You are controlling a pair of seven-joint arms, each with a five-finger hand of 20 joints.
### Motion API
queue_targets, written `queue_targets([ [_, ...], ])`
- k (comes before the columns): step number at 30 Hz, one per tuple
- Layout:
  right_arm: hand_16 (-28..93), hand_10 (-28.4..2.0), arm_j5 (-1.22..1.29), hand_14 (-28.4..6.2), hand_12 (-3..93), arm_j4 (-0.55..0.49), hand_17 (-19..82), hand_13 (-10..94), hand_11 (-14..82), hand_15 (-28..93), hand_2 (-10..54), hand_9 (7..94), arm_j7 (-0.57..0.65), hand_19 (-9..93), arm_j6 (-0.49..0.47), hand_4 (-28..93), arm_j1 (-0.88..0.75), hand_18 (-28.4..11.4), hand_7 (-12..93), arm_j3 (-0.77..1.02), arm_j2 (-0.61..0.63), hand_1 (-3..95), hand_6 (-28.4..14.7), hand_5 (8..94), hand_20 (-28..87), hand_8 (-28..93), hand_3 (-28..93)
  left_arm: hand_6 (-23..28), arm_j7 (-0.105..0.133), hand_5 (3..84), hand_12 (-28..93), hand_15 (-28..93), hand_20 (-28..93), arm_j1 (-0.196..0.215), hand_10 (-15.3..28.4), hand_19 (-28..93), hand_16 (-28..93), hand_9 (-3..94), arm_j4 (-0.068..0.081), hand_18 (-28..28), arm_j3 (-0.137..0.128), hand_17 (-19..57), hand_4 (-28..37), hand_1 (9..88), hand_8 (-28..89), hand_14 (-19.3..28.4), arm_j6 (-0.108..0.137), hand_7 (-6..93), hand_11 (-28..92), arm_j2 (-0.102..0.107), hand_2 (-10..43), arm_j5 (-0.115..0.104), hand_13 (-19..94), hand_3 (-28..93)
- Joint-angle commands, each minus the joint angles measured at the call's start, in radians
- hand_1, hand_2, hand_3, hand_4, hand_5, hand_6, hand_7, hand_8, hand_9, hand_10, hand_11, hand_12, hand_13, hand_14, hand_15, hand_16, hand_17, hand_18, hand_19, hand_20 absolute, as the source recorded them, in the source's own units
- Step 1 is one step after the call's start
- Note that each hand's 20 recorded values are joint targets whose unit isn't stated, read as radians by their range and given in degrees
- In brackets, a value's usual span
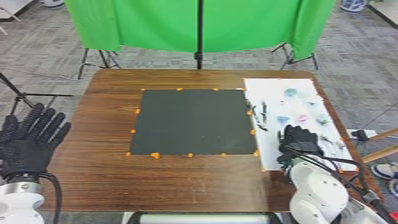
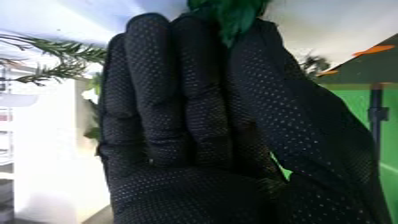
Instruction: Arrange flowers
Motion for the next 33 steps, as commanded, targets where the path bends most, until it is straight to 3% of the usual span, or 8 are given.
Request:
queue_targets([
  [1, 43, -9.7, -0.022, -5.7, 45.6, 0.051, 31, 77, 11.3, 34, -9.5, 88.1, -0.064, 67, 0.09, -28, -0.07, -23.8, 30, -0.004, 0.016, 62.2, -1.8, 80.8, 23, 19, 71, 8.2, -0.007, 42.9, 10, 30, 12, 0.011, 15.2, 28, -6, 35.3, 0.011, 12.7, 0.01, -3.5, -28.3, 23.1, -8, 14.6, 0.011, 10.2, 21, 0.003, 13.8, -0.01, 25, 74],
  [12, 46, -9.9, -0.057, -6.2, 47.5, -0.028, 31, 80, 12.0, 34, -9.5, 90.6, -0.037, 67, 0.312, -20, -0.059, -23.6, 30, 0.027, 0.065, 57.6, -1.0, 82.6, 24, 22, 76, 8.2, 0.002, 43.0, 9, 30, 12, 0.012, 15.3, 28, -6, 35.3, 0.011, 12.7, 0.008, -3.5, -28.3, 23.1, -8, 14.7, 0.01, 10.3, 21, 0.01, 13.8, -0.014, 25, 74],
  [15, 46, -10.2, -0.042, -6.3, 47.8, -0.056, 31, 80, 12.3, 34, -9.5, 90.6, -0.017, 67, 0.343, -19, -0.046, -23.6, 31, 0.029, 0.076, 57.1, -1.1, 82.6, 24, 22, 76, 8.1, 0.004, 43.0, 9, 30, 12, 0.021, 15.3, 28, -6, 35.3, 0.009, 12.7, 0.005, -3.5, -28.3, 23.1, -8, 14.6, 0.007, 10.2, 21, 0.011, 13.8, -0.028, 25, 74],
  [27, 45, -10.7, 0.06, -6.9, 47.9, -0.099, 30, 78, 13.2, 37, -9.5, 90.2, 0.016, 68, 0.341, -17, 0.08, -24.4, 31, -0.025, 0.089, 55.9, -1.2, 82.2, 25, 23, 77, 8.1, 0.014, 43.0, 10, 30, 12, 0.039, 15.2, 28, -6, 35.4, -0.002, 12.8, -0.01, -3.5, -28.3, 23.1, -8, 14.7, 0.008, 10.2, 21, 0.021, 13.8, -0.032, 26, 74],
  [33, 44, -10.7, 0.076, -7.1, 47.9, -0.068, 30, 78, 13.8, 38, -9.5, 90.2, 0.02, 69, 0.342, -17, 0.205, -25.1, 31, -0.11, 0.029, 55.5, -1.4, 82.3, 25, 24, 78, 8.1, 0.026, 43.0, 10, 30, 12, 0.093, 15.1, 28, -6, 35.4, -0.022, 12.8, -0.041, -3.6, -28.3, 23.1, -8, 14.7, 0.017, 10.3, 21, 0.016, 13.8, -0.052, 25, 74],
])
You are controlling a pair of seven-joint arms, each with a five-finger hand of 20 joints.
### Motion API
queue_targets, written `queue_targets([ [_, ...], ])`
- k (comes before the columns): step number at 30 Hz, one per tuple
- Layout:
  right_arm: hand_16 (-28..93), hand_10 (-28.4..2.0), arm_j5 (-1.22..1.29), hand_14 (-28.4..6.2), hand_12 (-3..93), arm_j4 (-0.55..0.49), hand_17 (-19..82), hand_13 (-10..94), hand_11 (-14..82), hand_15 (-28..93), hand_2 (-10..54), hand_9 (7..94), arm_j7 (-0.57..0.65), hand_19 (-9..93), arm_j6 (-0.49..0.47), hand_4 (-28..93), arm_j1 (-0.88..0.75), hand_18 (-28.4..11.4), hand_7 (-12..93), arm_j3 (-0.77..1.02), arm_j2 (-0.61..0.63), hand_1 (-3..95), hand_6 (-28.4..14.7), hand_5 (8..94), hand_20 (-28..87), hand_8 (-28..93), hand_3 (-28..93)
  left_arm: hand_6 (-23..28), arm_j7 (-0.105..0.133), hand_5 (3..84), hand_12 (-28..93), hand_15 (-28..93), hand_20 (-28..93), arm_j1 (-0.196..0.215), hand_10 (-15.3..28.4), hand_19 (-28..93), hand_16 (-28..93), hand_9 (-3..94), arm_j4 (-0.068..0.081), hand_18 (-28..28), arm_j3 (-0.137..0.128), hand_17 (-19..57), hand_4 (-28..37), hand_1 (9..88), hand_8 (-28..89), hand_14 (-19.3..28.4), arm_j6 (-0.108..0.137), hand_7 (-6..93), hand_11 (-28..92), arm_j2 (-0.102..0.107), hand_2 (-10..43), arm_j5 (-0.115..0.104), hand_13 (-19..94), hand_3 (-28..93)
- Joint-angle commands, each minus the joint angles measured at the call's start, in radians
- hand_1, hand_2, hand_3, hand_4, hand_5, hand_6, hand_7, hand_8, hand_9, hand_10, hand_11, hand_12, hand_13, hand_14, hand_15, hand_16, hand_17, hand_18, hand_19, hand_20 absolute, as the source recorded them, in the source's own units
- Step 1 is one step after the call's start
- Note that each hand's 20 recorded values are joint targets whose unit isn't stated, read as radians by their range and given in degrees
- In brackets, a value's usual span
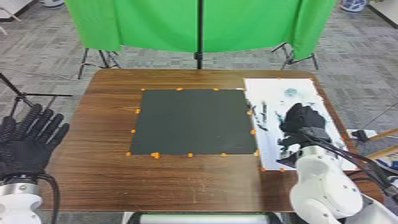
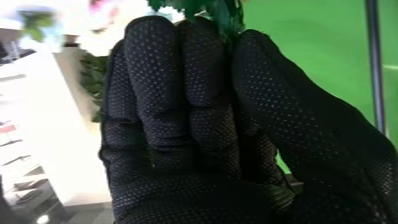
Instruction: Arrange flowers
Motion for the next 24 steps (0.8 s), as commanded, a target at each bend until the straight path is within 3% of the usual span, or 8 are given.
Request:
queue_targets([
  [1, 44, -10.7, -0.005, -7.1, 47.9, 0.03, 30, 78, 13.8, 38, -9.5, 90.1, 0.007, 69, 0.018, -16, 0.169, -25.2, 31, -0.09, -0.062, 55.3, -1.4, 82.3, 25, 24, 78, 8.1, 0.021, 43.0, 10, 30, 12, 0.076, 15.2, 28, -6, 35.4, -0.02, 12.8, -0.033, -3.5, -28.3, 23.1, -8, 14.6, 0.016, 10.3, 21, -0.002, 13.8, -0.035, 26, 74],
  [3, 44, -10.7, -0.008, -7.0, 48.2, 0.046, 30, 78, 14.1, 39, -9.5, 90.1, 0.0, 69, 0.023, -16, 0.207, -25.2, 31, -0.122, -0.084, 55.2, -1.4, 82.3, 25, 24, 78, 8.1, 0.025, 43.0, 9, 30, 12, 0.08, 15.2, 28, -6, 35.4, -0.021, 12.8, -0.039, -3.6, -28.3, 23.1, -8, 14.7, 0.016, 10.3, 21, 0.004, 13.8, -0.047, 26, 74],
  [6, 44, -10.7, -0.003, -7.2, 48.3, 0.07, 30, 78, 14.3, 39, -9.5, 90.0, -0.01, 68, 0.017, -16, 0.26, -25.2, 31, -0.172, -0.114, 55.2, -1.5, 82.3, 25, 24, 78, 8.1, 0.027, 43.0, 10, 30, 12, 0.085, 15.2, 28, -6, 35.4, -0.024, 12.7, -0.045, -3.5, -28.3, 23.0, -8, 14.6, 0.018, 10.3, 21, 0.007, 13.8, -0.041, 26, 74],
  [15, 44, -10.9, 0.097, -7.4, 48.4, 0.159, 30, 78, 14.9, 41, -9.5, 89.9, -0.025, 68, -0.018, -16, 0.399, -25.4, 31, -0.299, -0.232, 54.8, -1.6, 82.2, 25, 24, 78, 8.1, 0.028, 43.1, 10, 30, 12, 0.099, 15.3, 28, -6, 35.5, -0.029, 12.8, -0.045, -3.5, -28.3, 23.1, -8, 14.7, 0.019, 10.2, 21, 0.01, 13.7, -0.056, 26, 74],
  [18, 44, -11.1, 0.189, -7.4, 48.5, 0.171, 29, 77, 15.1, 41, -9.5, 89.6, 0.006, 68, 0.004, -15, 0.415, -25.4, 32, -0.298, -0.279, 54.3, -1.4, 81.8, 25, 24, 79, 8.1, 0.026, 43.0, 10, 30, 12, 0.096, 15.2, 28, -6, 35.4, -0.009, 12.8, -0.033, -3.5, -28.3, 23.1, -8, 14.7, 0.026, 10.2, 21, 0.003, 13.7, -0.054, 26, 74],
  [20, 43, -11.1, 0.174, -7.6, 48.4, 0.201, 29, 77, 15.3, 41, -9.5, 89.3, -0.001, 68, 0.003, -15, 0.427, -25.5, 32, -0.316, -0.301, 53.7, -1.4, 81.5, 24, 25, 79, 8.1, 0.027, 43.0, 10, 30, 12, 0.106, 15.2, 28, -6, 35.4, -0.003, 12.8, -0.031, -3.5, -28.3, 23.1, -8, 14.7, 0.034, 10.2, 21, -0.005, 13.7, -0.086, 26, 74],
  [24, 43, -11.3, 0.184, -7.8, 48.3, 0.257, 29, 76, 16.1, 42, -9.5, 88.5, 0.019, 68, 0.001, -13, 0.457, -25.9, 34, -0.351, -0.357, 52.8, -1.5, 80.3, 24, 25, 80, 8.1, 0.032, 42.9, 10, 30, 12, 0.122, 15.2, 28, -6, 35.5, -0.005, 12.8, -0.041, -3.5, -28.3, 23.1, -8, 14.6, 0.032, 10.1, 21, -0.003, 13.7, -0.081, 26, 74],
])
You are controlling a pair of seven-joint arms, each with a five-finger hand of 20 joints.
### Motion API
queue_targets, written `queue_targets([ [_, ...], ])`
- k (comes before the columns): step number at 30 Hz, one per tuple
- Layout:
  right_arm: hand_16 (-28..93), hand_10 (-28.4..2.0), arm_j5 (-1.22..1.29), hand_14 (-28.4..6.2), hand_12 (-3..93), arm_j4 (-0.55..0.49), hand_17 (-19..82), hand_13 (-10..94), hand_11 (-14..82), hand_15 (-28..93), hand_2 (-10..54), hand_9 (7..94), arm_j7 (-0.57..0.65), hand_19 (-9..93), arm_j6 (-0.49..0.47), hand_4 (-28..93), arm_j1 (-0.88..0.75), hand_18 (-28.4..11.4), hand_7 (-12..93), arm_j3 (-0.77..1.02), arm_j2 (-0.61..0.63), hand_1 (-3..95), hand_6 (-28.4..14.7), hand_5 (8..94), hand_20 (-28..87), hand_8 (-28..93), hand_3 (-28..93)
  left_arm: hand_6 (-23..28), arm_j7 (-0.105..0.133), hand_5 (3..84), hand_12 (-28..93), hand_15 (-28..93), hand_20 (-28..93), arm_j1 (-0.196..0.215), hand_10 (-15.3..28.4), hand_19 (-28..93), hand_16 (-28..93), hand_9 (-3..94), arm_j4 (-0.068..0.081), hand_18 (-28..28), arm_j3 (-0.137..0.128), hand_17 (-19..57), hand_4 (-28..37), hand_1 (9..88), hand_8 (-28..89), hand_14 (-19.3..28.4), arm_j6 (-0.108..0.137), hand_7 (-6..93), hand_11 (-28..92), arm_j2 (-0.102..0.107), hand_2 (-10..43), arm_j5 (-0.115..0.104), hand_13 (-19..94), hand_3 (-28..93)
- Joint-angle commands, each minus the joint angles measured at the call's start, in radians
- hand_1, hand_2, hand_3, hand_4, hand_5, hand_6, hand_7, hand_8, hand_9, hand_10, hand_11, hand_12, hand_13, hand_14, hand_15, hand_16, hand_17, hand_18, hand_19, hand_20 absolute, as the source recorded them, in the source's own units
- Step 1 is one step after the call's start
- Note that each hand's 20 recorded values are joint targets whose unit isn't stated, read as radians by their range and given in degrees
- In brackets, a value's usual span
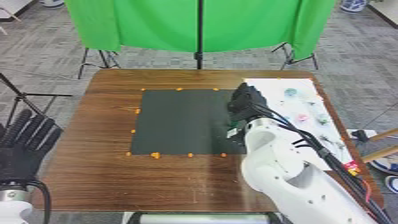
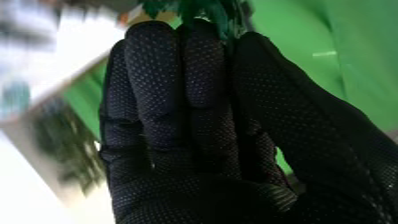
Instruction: Arrange flowers
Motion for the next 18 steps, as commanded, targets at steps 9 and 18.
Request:
queue_targets([
  [9, 41, -11.5, -0.115, -8.0, 47.7, 0.236, 28, 75, 17.6, 44, -9.5, 87.8, 0.017, 69, 0.011, -11, 0.075, -26.6, 36, -0.136, -0.224, 51.6, -1.4, 79.2, 23, 24, 81, 8.0, 0.008, 42.8, 10, 30, 12, 0.031, 15.2, 28, -6, 35.3, 0.013, 12.8, 0.025, -3.5, -28.3, 23.1, -8, 14.6, 0.025, 10.1, 21, 0.012, 13.6, -0.027, 26, 74],
  [18, 40, -11.9, -0.176, -8.5, 47.6, 0.302, 28, 75, 18.7, 46, -9.5, 87.5, 0.008, 70, 0.058, -11, 0.063, -27.3, 37, -0.19, -0.299, 50.9, -1.8, 79.1, 22, 23, 82, 8.0, -0.02, 42.7, 10, 30, 12, -0.054, 15.1, 28, -6, 35.3, 0.026, 12.8, 0.085, -3.5, -28.3, 23.1, -8, 14.6, 0.012, 10.0, 21, 0.052, 13.3, -0.011, 26, 74],
])
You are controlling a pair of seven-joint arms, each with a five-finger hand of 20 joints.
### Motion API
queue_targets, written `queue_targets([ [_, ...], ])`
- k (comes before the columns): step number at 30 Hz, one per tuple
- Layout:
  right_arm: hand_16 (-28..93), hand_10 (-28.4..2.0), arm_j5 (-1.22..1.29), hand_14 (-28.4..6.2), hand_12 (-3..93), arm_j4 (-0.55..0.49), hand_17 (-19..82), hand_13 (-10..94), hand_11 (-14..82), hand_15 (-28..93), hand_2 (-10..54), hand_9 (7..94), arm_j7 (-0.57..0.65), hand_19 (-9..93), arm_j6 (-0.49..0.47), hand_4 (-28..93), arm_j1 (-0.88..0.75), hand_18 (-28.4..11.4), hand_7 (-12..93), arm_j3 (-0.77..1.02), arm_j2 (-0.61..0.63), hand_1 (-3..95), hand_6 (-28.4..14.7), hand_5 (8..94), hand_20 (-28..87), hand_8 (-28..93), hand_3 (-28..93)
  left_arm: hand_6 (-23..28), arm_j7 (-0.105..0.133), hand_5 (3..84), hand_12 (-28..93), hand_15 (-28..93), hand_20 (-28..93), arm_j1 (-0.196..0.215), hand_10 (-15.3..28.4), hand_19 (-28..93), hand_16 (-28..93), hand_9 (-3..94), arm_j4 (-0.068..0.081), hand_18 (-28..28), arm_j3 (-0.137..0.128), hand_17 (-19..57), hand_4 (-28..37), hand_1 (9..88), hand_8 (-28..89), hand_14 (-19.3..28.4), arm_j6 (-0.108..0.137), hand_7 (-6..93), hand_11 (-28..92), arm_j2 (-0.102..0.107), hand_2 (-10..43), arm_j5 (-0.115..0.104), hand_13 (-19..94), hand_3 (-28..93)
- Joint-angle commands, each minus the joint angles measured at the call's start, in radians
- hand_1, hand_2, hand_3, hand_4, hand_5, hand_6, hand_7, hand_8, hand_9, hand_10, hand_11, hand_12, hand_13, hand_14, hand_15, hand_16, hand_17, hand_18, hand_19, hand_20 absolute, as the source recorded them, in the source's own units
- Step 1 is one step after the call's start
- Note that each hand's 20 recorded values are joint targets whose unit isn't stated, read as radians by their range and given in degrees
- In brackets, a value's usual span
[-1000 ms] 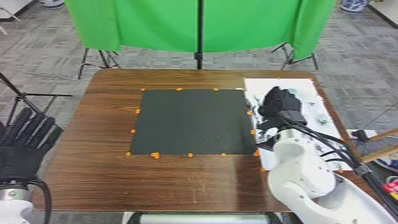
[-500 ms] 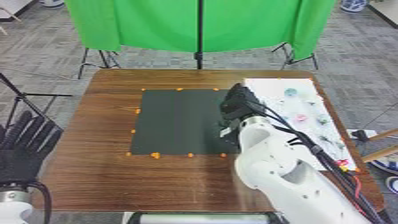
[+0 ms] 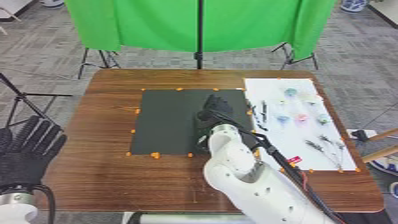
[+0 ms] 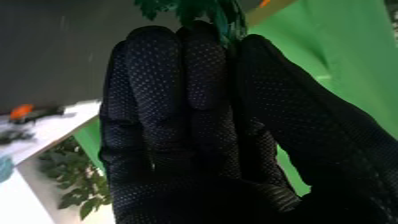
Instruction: Arrange flowers
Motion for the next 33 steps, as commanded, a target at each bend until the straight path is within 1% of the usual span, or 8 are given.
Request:
queue_targets([
  [1, 40, -11.9, -0.044, -8.5, 47.6, 0.033, 28, 75, 18.8, 46, -9.5, 87.4, -0.012, 70, 0.048, -11, -0.009, -27.4, 37, -0.042, -0.077, 50.9, -1.8, 79.1, 22, 23, 82, 8.0, -0.023, 42.7, 10, 30, 12, -0.068, 15.1, 28, -6, 35.3, 0.017, 12.8, 0.058, -3.5, -28.3, 23.1, -8, 14.6, -0.003, 10.0, 21, 0.04, 13.3, 0.015, 26, 74],
  [3, 40, -11.9, -0.012, -8.6, 47.5, 0.059, 28, 75, 19.0, 47, -9.5, 87.4, -0.014, 70, 0.071, -11, 0.026, -27.4, 37, -0.078, -0.086, 50.8, -1.8, 79.0, 22, 23, 82, 8.0, -0.033, 42.7, 10, 30, 12, -0.08, 15.1, 28, -6, 35.3, 0.016, 12.8, 0.064, -3.5, -28.3, 23.1, -8, 14.6, -0.001, 9.9, 21, 0.045, 13.2, 0.02, 26, 74],
  [5, 40, -12.0, 0.028, -8.6, 47.6, 0.117, 28, 75, 19.2, 47, -9.5, 87.4, -0.051, 70, 0.097, -11, 0.137, -27.5, 38, -0.147, -0.102, 50.7, -1.9, 79.0, 21, 23, 82, 7.9, 0.054, 42.7, 10, 30, 12, -0.077, 15.1, 28, -6, 35.3, 0.017, 12.8, 0.072, -3.5, -28.3, 23.1, -8, 14.6, -0.039, 9.9, 21, 0.054, 13.1, -0.001, 26, 74],
  [6, 40, -12.0, 0.024, -8.7, 47.6, 0.127, 28, 75, 19.2, 47, -9.5, 87.4, -0.054, 70, 0.064, -11, 0.117, -27.5, 38, -0.131, -0.124, 50.6, -2.0, 79.1, 21, 23, 82, 7.9, 0.023, 42.7, 10, 30, 12, -0.072, 15.1, 27, -6, 35.3, 0.01, 12.8, 0.062, -3.4, -28.3, 23.1, -8, 14.6, -0.023, 9.9, 21, 0.052, 13.1, 0.006, 26, 74],
  [11, 40, -12.1, 0.025, -8.8, 47.4, 0.171, 28, 75, 19.4, 47, -9.5, 87.4, -0.017, 70, 0.073, -11, 0.127, -27.8, 38, -0.14, -0.186, 50.5, -2.1, 79.0, 21, 23, 82, 7.9, 0.009, 42.7, 10, 30, 12, -0.083, 15.0, 27, -6, 35.3, 0.008, 12.8, 0.071, -3.5, -28.3, 23.1, -8, 14.6, -0.007, 10.0, 21, 0.074, 13.1, 0.009, 26, 74],
  [15, 40, -12.1, 0.021, -8.9, 47.3, 0.199, 28, 75, 19.7, 48, -9.5, 87.3, -0.038, 70, 0.077, -10, 0.141, -27.7, 38, -0.155, -0.233, 49.9, -2.1, 78.9, 20, 22, 83, 7.9, 0.053, 42.7, 10, 30, 12, -0.03, 15.1, 27, -6, 35.4, -0.007, 12.8, 0.067, -3.4, -28.3, 23.2, -8, 14.6, 0.0, 10.1, 21, 0.122, 13.0, -0.009, 26, 74],
  [22, 39, -12.3, -0.003, -9.3, 47.1, 0.204, 27, 75, 20.3, 48, -9.5, 87.2, -0.028, 69, 0.079, -9, 0.11, -27.7, 39, -0.158, -0.254, 48.9, -2.3, 78.6, 19, 22, 84, 7.9, 0.085, 42.7, 10, 29, 12, -0.027, 15.1, 27, -6, 35.4, -0.009, 12.8, 0.099, -3.4, -28.3, 23.4, -8, 14.5, 0.009, 10.1, 21, 0.117, 12.9, -0.021, 26, 74],
  [33, 38, -12.7, 0.003, -9.8, 46.9, 0.242, 27, 74, 21.3, 50, -9.5, 87.0, -0.003, 69, 0.162, -10, 0.132, -28.2, 40, -0.182, -0.266, 49.2, -2.5, 78.2, 18, 22, 84, 7.8, 0.124, 42.6, 10, 30, 12, -0.125, 14.9, 27, -6, 35.4, 0.04, 12.8, 0.182, -3.4, -28.3, 23.4, -8, 14.5, -0.037, 10.1, 21, 0.115, 12.9, -0.031, 26, 74],
])
